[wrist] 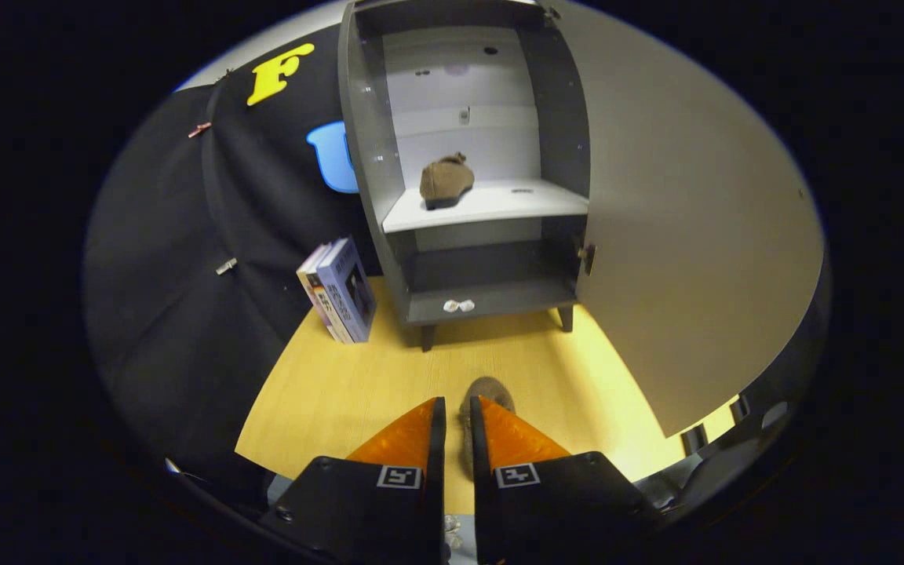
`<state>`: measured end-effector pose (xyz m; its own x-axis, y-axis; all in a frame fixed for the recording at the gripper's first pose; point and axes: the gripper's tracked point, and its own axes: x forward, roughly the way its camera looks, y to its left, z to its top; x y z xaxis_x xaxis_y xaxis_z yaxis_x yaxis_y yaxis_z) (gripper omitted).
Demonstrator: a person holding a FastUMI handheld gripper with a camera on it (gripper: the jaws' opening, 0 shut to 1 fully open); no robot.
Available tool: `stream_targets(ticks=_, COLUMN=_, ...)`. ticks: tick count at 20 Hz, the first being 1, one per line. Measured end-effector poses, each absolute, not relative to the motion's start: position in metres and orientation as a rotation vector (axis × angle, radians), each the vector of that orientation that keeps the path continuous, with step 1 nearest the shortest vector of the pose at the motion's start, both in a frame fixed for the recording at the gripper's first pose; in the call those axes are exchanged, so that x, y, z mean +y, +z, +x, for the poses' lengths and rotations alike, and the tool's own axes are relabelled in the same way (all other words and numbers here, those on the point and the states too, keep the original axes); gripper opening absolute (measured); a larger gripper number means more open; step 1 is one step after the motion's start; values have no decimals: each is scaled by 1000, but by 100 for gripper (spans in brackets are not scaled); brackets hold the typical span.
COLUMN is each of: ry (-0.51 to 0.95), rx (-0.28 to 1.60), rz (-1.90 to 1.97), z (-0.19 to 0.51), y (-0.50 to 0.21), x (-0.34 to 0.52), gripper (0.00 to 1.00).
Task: Open the shoe cabinet door, grab the shoes and put them into the shoe cabinet, then close the shoe cabinet door.
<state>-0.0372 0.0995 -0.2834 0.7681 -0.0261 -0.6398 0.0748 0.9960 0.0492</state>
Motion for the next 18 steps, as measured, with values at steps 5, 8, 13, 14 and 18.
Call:
stream_targets(ticks=5, ry=-95, rx=804, rz=64, z=-30, y=-347, x=105, gripper=20)
stream_targets(ticks=8, ry=-126, rx=865, rz=66, z=-29, y=-382, x=98, gripper=20)
stream_targets(ticks=13, ry=-155, rx=947, rz=62, z=-27, y=-434, x=86, gripper=20)
stream_targets(ticks=14, ry=-151, rx=956, rz=60, z=-25, y=-444, x=86, gripper=20)
stream_targets(ticks=18, ry=-130, rx=979, rz=12, z=-13, y=-481, x=85, gripper=20)
